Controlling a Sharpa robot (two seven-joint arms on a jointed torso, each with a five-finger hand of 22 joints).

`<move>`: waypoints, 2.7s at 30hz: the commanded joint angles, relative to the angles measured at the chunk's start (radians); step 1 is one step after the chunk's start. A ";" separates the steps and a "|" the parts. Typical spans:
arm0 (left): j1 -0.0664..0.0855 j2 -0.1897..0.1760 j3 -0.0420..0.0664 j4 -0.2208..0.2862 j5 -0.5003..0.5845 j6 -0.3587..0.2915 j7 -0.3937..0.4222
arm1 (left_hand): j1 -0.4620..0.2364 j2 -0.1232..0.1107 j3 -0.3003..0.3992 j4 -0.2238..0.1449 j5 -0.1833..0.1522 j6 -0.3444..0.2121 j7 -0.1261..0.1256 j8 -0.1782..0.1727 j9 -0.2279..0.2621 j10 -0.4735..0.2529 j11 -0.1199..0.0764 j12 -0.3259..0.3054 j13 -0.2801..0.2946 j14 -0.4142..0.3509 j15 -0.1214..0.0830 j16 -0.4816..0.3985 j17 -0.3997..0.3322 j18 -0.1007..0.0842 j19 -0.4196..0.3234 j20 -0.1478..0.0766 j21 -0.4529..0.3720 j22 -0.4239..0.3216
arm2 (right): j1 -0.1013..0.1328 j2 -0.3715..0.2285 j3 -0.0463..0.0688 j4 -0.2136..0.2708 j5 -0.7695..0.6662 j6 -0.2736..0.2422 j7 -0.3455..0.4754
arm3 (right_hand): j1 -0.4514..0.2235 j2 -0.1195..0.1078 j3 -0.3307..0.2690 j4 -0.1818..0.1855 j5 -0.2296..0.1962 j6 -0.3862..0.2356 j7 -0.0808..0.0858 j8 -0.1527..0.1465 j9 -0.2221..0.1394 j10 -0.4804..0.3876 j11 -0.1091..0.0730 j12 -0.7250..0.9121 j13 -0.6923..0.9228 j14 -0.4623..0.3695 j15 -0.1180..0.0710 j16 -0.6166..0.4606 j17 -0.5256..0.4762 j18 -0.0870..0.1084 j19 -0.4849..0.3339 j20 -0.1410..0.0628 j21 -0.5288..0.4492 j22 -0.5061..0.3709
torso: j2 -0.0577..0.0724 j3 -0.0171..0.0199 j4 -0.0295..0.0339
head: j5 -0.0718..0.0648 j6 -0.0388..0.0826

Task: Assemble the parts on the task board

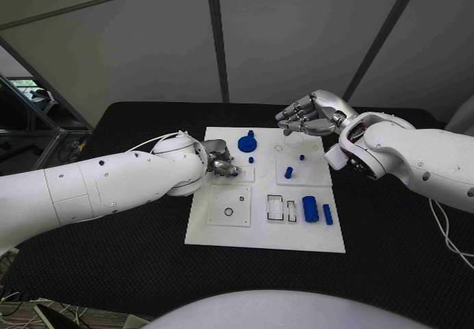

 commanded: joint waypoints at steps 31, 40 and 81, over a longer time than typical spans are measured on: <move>0.007 0.008 0.003 -0.041 0.070 0.051 -0.008 | -0.027 0.013 -0.005 0.020 0.007 0.009 -0.002 -0.003 -0.010 0.007 -0.002 0.010 0.004 0.104 -0.007 0.008 0.263 0.013 0.008 -0.001 0.002 0.001 | 0.002 0.002 0.001 -0.004 -0.002 0.017 0.001 | -0.008 0.001 0.004 0.003 0.007 -0.002 0.008 -0.006 0.001 -0.008 0.000 -0.003 0.000 -0.011 -0.001 -0.004 -0.002 0.012 -0.001 0.009 -0.009 -0.003 | 0.000 -0.0001 -0.0002 | -0.006 0.024; 0.024 0.016 0.004 -0.053 0.089 0.086 -0.009 | -0.022 0.009 -0.005 0.013 0.007 0.009 -0.003 -0.002 -0.011 0.007 -0.002 0.010 0.004 0.104 -0.008 0.008 0.263 0.013 0.007 -0.001 0.001 0.001 | 0.001 0.005 0.001 -0.008 -0.002 0.021 -0.001 | -0.008 0.002 0.005 0.002 0.008 -0.001 0.008 -0.006 0.001 -0.008 0.000 -0.002 0.000 -0.012 0.000 -0.004 -0.003 0.012 -0.001 0.009 -0.011 -0.004 | 0.001 -0.0001 -0.0003 | -0.006 0.024; 0.033 0.037 0.004 -0.065 0.063 0.057 -0.009 | -0.021 0.012 -0.006 0.011 0.007 0.011 -0.003 -0.001 -0.014 0.008 -0.003 0.010 0.002 0.104 -0.008 0.008 0.263 0.013 0.008 -0.001 0.001 0.002 | 0.001 0.016 0.000 -0.018 -0.005 0.034 -0.004 | -0.007 0.002 0.005 0.002 0.008 -0.001 0.008 -0.006 0.002 -0.008 0.000 -0.002 0.000 -0.013 0.000 -0.004 -0.003 0.012 -0.001 0.010 -0.012 -0.004 | 0.000 -0.0002 0.0008 | -0.010 0.017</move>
